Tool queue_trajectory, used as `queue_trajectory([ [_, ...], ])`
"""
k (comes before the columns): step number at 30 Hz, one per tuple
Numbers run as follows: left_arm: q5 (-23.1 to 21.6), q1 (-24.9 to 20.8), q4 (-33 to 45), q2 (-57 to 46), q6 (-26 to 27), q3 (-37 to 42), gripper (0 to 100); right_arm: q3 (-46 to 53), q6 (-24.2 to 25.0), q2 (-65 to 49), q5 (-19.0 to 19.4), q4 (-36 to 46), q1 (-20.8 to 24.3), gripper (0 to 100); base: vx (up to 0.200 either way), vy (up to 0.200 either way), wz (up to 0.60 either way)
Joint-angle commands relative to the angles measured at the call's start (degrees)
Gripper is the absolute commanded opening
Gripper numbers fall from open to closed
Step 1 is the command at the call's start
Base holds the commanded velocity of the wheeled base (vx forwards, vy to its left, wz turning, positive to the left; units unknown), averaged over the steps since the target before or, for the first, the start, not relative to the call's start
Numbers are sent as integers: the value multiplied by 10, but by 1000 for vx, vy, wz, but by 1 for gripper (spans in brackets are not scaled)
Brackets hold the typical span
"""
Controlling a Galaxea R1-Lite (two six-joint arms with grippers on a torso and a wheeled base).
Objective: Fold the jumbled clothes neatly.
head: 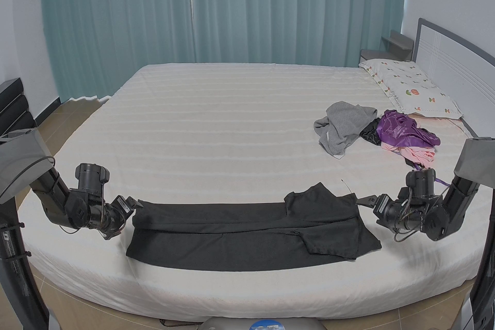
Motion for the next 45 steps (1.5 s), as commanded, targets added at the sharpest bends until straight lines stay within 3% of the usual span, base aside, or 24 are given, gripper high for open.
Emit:
queue_trajectory([
  [1,-18,-7,-17,-44,-1,86,100,161,13,-42,15,-140,20,100,-200,0,0],
  [6,-17,-13,-35,-39,-5,93,100,173,67,0,21,-206,20,100,-200,0,0],
  [11,-12,-15,-53,-20,-2,93,100,178,69,16,21,-226,20,100,-40,0,0],
  [18,58,-55,-106,39,3,79,100,174,70,40,18,-234,22,100,0,0,0],
  [30,118,-83,-110,78,6,37,100,173,69,50,14,-234,43,100,0,0,0],
  [32,118,-82,-111,77,6,44,100,170,68,53,-8,-229,48,100,0,0,0],
  [33,119,-82,-112,77,7,47,0,168,67,57,-28,-228,52,100,0,0,0],
  [37,119,-80,-113,77,6,47,0,155,67,78,-74,-227,73,100,0,0,0],
  [45,120,-71,-120,74,0,52,0,97,66,114,-107,-221,79,100,0,0,0],
])
